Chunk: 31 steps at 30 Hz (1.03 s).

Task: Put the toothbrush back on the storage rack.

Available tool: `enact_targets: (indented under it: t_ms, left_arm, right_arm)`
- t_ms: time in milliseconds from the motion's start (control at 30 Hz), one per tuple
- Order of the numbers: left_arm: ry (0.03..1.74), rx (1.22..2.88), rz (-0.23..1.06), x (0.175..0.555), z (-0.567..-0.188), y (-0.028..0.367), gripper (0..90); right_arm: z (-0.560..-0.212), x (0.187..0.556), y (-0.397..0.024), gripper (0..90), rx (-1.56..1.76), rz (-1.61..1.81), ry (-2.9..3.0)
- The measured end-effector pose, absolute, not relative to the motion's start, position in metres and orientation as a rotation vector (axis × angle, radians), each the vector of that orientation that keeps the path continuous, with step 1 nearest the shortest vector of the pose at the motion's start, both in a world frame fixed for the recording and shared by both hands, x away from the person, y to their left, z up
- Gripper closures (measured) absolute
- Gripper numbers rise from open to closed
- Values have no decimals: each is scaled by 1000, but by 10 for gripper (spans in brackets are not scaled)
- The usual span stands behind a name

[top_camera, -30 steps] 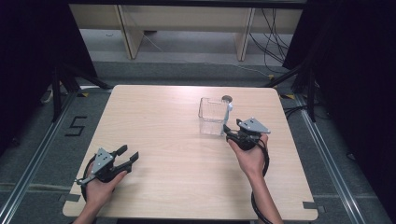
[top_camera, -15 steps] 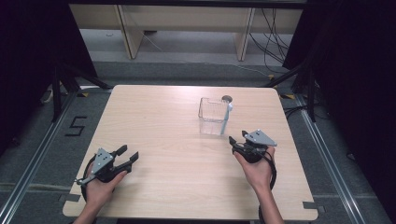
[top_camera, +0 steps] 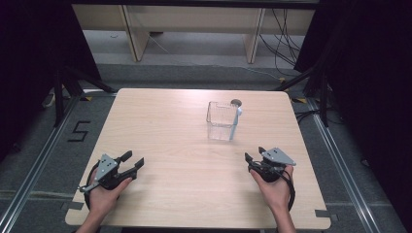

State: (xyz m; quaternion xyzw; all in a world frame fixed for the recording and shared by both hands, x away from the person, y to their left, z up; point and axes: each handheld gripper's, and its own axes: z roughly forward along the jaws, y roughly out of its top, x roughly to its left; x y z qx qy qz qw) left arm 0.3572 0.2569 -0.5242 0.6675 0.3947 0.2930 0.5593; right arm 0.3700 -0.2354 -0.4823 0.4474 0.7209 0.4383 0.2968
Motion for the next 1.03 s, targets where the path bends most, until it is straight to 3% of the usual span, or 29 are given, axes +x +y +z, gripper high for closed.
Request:
enact_targets:
  t_ms: [500, 1033]
  left_arm:
    - [930, 1562, 699, 357, -524, 257, 397]
    - [960, 1562, 688, 356, -524, 260, 390]
  right_arm:
    - [-500, 344, -252, 412, 1278, 1186, 1835]
    - [-511, 343, -249, 396, 1234, 1200, 1811]
